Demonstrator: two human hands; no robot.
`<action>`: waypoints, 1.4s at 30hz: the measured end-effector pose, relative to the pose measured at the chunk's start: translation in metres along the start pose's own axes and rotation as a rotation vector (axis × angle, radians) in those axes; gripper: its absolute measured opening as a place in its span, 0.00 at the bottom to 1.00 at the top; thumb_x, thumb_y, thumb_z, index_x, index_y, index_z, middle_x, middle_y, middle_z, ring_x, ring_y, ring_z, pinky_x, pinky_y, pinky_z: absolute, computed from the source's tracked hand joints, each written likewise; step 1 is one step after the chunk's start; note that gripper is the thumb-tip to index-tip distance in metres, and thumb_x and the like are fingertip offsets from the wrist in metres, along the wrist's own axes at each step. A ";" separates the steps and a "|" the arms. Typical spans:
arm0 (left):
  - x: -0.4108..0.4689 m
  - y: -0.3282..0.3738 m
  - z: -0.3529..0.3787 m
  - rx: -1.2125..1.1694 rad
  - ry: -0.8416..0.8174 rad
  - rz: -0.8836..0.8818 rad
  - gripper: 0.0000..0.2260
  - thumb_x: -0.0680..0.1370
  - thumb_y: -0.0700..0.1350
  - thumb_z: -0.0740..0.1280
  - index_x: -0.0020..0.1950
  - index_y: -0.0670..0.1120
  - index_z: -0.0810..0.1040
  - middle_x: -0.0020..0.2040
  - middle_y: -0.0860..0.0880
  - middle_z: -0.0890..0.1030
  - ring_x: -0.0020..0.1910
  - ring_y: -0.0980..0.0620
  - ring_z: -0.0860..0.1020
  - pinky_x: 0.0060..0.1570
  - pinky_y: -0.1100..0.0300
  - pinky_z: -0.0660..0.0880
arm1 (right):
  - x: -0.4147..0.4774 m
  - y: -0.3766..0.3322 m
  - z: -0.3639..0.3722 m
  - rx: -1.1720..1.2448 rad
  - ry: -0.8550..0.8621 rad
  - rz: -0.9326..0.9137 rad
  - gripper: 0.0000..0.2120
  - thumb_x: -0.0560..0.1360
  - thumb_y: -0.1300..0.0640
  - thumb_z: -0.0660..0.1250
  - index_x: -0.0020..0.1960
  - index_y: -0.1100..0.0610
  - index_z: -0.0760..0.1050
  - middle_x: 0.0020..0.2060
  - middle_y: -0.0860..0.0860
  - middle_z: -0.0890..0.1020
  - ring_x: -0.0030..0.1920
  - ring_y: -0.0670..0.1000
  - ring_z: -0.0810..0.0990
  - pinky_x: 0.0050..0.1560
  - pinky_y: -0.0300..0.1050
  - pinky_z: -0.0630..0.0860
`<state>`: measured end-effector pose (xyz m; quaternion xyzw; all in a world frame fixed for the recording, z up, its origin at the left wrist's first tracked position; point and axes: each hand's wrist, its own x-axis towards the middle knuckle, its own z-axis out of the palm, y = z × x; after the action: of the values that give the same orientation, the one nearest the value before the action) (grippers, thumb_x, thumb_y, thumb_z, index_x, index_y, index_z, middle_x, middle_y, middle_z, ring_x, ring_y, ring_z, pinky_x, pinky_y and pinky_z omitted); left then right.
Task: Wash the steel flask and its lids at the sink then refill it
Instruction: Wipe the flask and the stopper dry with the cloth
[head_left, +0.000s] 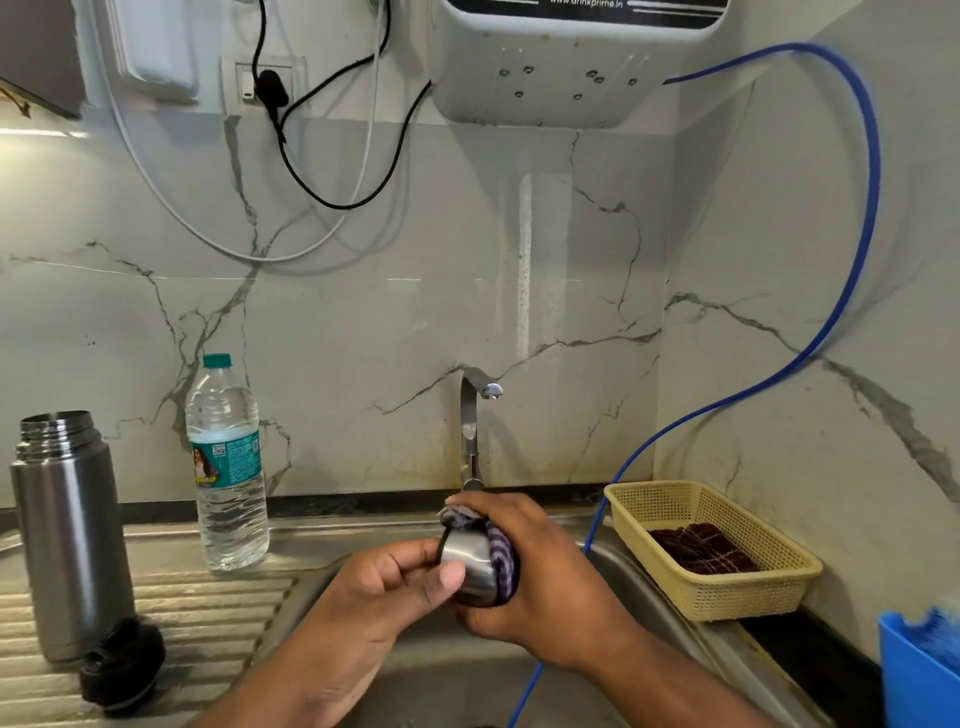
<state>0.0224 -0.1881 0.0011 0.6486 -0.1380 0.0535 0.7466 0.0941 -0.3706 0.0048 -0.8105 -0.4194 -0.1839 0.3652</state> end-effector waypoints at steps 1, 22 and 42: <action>0.000 0.000 0.000 -0.048 0.027 -0.030 0.10 0.77 0.44 0.72 0.56 0.41 0.86 0.57 0.37 0.85 0.59 0.43 0.83 0.57 0.56 0.79 | 0.000 -0.002 -0.002 -0.095 -0.029 -0.033 0.43 0.67 0.45 0.80 0.74 0.31 0.61 0.68 0.36 0.67 0.62 0.41 0.76 0.60 0.42 0.80; -0.002 -0.009 -0.001 0.077 0.059 0.062 0.12 0.76 0.41 0.69 0.57 0.43 0.87 0.57 0.38 0.85 0.61 0.43 0.83 0.59 0.57 0.78 | 0.002 0.007 0.008 0.339 -0.054 0.124 0.38 0.64 0.50 0.85 0.69 0.37 0.71 0.58 0.43 0.82 0.56 0.45 0.83 0.54 0.45 0.82; 0.003 -0.014 -0.004 -0.031 0.148 0.008 0.13 0.75 0.45 0.76 0.57 0.40 0.85 0.57 0.36 0.84 0.59 0.41 0.83 0.59 0.56 0.80 | 0.000 0.002 0.000 0.055 -0.127 0.095 0.45 0.67 0.54 0.82 0.74 0.32 0.63 0.64 0.37 0.72 0.61 0.38 0.76 0.60 0.37 0.79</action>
<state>0.0295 -0.1871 -0.0120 0.6309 -0.0859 0.1018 0.7643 0.0956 -0.3710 0.0039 -0.8291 -0.4078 -0.1029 0.3683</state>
